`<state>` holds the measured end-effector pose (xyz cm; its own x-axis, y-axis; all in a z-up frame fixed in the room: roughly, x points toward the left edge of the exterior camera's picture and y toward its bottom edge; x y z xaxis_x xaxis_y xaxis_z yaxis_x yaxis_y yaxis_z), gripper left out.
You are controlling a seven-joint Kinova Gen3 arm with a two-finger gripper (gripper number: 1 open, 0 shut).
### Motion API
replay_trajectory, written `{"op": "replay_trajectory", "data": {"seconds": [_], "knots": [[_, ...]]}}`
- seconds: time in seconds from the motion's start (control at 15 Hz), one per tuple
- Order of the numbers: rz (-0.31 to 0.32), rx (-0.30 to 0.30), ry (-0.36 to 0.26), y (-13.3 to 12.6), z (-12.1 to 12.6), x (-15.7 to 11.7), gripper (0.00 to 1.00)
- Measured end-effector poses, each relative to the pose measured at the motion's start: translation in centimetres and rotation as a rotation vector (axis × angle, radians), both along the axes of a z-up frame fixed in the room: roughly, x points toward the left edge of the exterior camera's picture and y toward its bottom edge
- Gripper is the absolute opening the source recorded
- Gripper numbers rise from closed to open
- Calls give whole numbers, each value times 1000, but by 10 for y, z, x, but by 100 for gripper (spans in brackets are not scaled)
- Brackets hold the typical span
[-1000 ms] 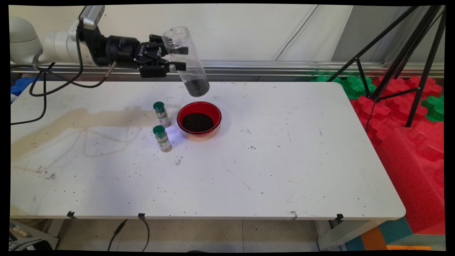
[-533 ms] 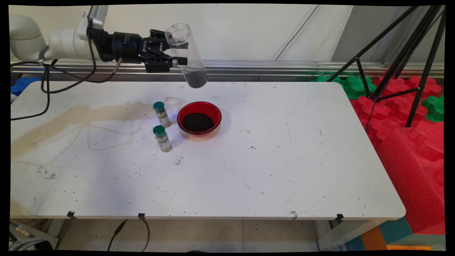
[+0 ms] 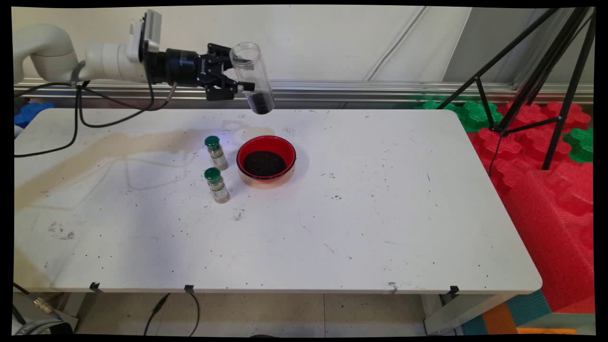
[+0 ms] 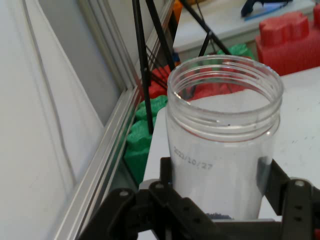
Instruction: Pour the black seasoning powder in the red bowl
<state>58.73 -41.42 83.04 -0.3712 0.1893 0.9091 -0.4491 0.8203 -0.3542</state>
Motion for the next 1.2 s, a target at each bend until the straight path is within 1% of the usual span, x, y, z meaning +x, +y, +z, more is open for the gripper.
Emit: {"op": "replay_trajectory", "data": {"seconds": [0.13,0.53,0.93,1.2], "knots": [[1,-24,-37,-8,-9,2,0],[-14,-97,-132,-20,-29,6,0],[-54,-203,-239,-23,-45,6,0],[-75,-256,-283,-22,-49,5,0]]}}
